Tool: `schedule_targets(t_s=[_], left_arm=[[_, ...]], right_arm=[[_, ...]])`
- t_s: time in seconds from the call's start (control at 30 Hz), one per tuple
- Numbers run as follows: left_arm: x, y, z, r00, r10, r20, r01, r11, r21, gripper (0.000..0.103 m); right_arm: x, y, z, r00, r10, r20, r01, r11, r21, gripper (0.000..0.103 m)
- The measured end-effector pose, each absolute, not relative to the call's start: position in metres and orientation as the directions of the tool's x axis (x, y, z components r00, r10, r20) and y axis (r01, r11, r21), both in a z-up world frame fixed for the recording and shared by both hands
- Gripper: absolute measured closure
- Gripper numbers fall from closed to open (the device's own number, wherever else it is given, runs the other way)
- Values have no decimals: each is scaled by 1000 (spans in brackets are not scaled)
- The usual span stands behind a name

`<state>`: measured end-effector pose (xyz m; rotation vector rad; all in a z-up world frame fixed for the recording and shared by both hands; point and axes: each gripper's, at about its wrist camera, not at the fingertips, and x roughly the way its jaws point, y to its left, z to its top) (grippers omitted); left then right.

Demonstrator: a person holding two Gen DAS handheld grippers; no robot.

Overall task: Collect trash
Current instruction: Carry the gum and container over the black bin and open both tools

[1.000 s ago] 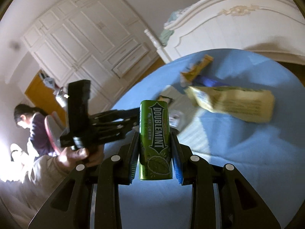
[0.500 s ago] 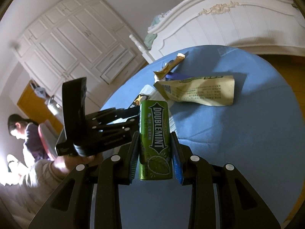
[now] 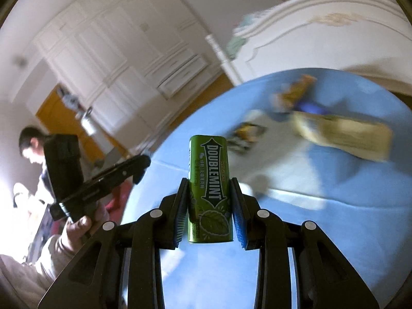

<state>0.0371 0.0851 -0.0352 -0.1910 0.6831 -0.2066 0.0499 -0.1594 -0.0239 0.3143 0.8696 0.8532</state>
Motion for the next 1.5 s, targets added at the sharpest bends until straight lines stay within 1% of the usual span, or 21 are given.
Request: schedule_targets(t_s=[0.23,0.3,0.43,0.67,0.9,1.17,1.5], left_arm=[[-35,192,-55,788,-53,-614,-135,957,-256,61],[-49,216,-63,782,-14,-623,-192,946,-263,61],[-71,248,-76,780,21,-625,-256,922,-289,61],[-75,275,-98,766,23,-642,-305,893,-332,61],[-71,290,-119,754,3,-657,-317,878,-359,61],[-70,298,-130,747,-9,-665,-321,871,-372,61],[-62,301,-135,730,-3,-683,-323,880,-349,61]], right_arm=[[40,-38,-14,170,802,-572,-665,522,534,71],[36,10,-15,99,798,-595,-704,478,524,71],[30,83,-15,17,777,-630,-751,426,504,71],[24,167,-32,-41,699,-714,-785,420,455,71],[22,203,-53,-36,636,-771,-804,440,401,71],[23,222,-75,-39,599,-800,-800,461,384,71],[23,233,-79,2,582,-813,-814,473,337,71]])
